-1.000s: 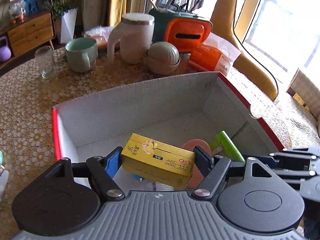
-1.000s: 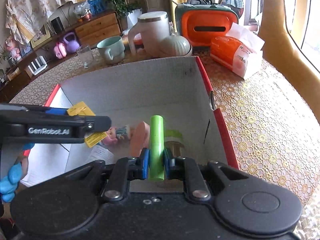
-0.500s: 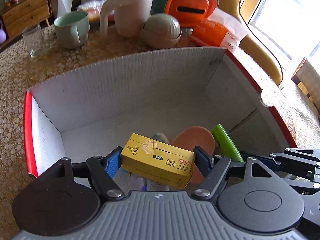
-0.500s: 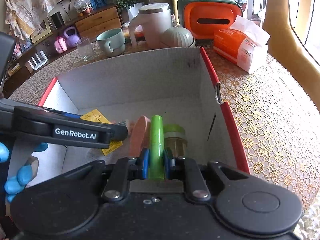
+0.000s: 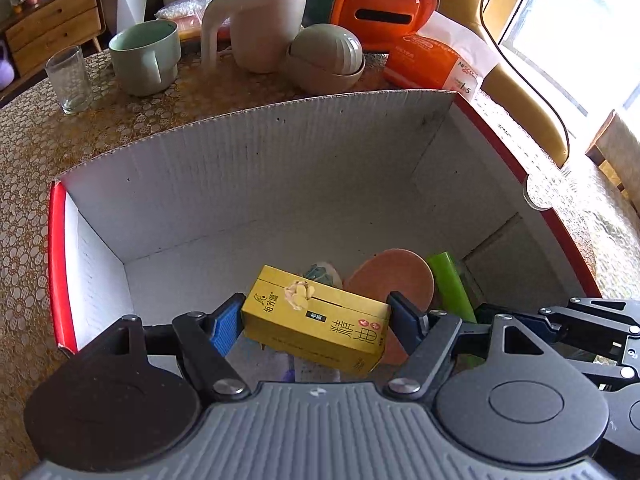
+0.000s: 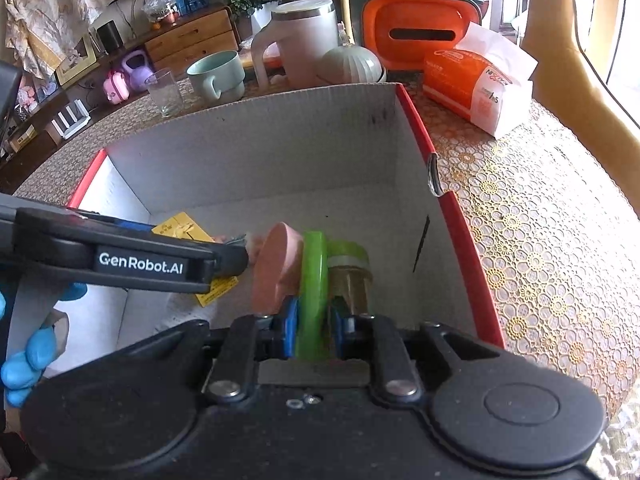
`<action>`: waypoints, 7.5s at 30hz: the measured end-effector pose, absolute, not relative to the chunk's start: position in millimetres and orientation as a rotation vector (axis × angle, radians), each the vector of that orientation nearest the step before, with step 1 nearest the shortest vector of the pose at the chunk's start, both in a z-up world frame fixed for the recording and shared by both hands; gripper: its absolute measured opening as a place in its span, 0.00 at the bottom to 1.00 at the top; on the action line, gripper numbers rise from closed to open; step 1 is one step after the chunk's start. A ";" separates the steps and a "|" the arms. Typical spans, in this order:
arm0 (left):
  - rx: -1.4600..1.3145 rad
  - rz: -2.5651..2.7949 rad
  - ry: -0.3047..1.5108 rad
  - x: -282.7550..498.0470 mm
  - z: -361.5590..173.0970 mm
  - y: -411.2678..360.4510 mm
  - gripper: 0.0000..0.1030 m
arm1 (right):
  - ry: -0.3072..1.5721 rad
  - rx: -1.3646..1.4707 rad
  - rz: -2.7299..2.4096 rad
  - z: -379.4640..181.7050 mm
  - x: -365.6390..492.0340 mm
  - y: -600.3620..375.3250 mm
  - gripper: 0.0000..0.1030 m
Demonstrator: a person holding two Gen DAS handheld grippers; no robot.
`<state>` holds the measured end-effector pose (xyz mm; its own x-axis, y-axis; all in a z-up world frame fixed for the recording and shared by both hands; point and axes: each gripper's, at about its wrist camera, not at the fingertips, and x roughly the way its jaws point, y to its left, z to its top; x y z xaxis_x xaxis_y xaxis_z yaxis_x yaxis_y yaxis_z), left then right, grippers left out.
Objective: Organize rigid objects
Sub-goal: 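Lower the highlighter and yellow box into the box and open both tools, then withdraw both tools from the box back over the table items, then grasp the white-and-green marker with the right tool while the left tool grasps the orange dragon toy, then carry the marker and dragon toy over into the red-and-white box with both tools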
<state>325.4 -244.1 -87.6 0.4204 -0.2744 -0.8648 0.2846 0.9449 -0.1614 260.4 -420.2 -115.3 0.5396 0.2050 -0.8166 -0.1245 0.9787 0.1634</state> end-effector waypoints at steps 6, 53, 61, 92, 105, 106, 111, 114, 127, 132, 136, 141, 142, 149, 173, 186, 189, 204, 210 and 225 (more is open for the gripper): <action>0.027 -0.349 1.050 318.0 -81.6 -242.6 0.74 | 0.977 0.104 0.190 -111.3 257.3 -421.0 0.25; -0.157 -0.204 0.717 166.0 20.1 -8.4 0.81 | 0.713 -0.053 0.498 -12.7 171.7 -230.8 0.73; -0.188 -0.127 0.684 153.3 14.9 51.1 0.81 | 0.723 -0.073 0.545 -18.7 177.8 -192.8 0.73; -0.244 0.175 0.750 224.4 -111.6 177.7 1.00 | 0.896 -0.169 0.607 -109.6 234.8 -64.9 0.73; -0.182 0.172 0.781 247.5 -137.8 172.7 1.00 | 0.956 -0.171 0.573 -139.8 255.7 -37.1 0.72; -0.180 0.173 0.784 248.7 -139.1 172.8 1.00 | 0.958 -0.168 0.570 -141.2 256.6 -36.3 0.72; -0.166 0.179 0.777 254.0 -140.5 173.8 1.00 | 0.969 -0.135 0.553 -145.2 261.1 -33.4 0.71; -0.153 0.176 0.771 255.8 -142.2 172.7 1.00 | 0.974 -0.128 0.539 -147.1 261.0 -31.7 0.70; -0.109 0.159 0.721 252.0 -140.4 167.3 0.62 | 0.976 -0.089 0.523 -148.9 262.2 -36.4 0.45; -0.103 0.160 0.716 249.2 -139.1 164.9 0.45 | 0.988 -0.041 0.514 -147.1 262.9 -41.6 0.32; -0.105 0.162 0.724 248.0 -138.0 166.1 0.39 | 0.992 0.003 0.481 -145.9 261.8 -51.9 0.25; -0.128 0.173 0.734 243.8 -135.4 167.4 0.38 | 0.986 0.048 0.430 -142.7 262.6 -71.6 0.17; -0.136 0.171 0.734 242.7 -134.5 167.8 0.38 | 0.985 0.067 0.420 -141.2 262.4 -77.2 0.17; -0.168 0.159 0.741 227.3 -121.2 163.4 0.38 | 0.970 0.177 0.411 -127.6 258.1 -108.6 0.16; -0.193 0.095 0.754 188.8 -94.5 135.0 0.38 | 0.999 -0.020 0.462 -151.8 236.6 -93.0 0.24; -0.199 0.070 0.768 192.2 -98.7 132.9 0.38 | 0.949 -0.109 0.466 -150.8 238.1 -80.1 0.16; -0.199 0.064 0.768 191.3 -95.1 130.9 0.38 | 0.934 -0.061 0.475 -139.6 239.0 -85.9 0.16; -0.194 -0.049 0.691 187.8 -23.3 78.2 0.38 | 0.820 0.133 0.484 -54.5 226.9 -154.8 0.16; -0.156 -0.119 0.660 187.8 3.0 31.0 0.38 | 0.778 0.151 0.457 -29.8 217.8 -194.9 0.16; -0.073 -0.285 0.637 199.3 24.9 -95.1 0.38 | 0.723 0.195 0.341 -14.4 209.2 -302.7 0.16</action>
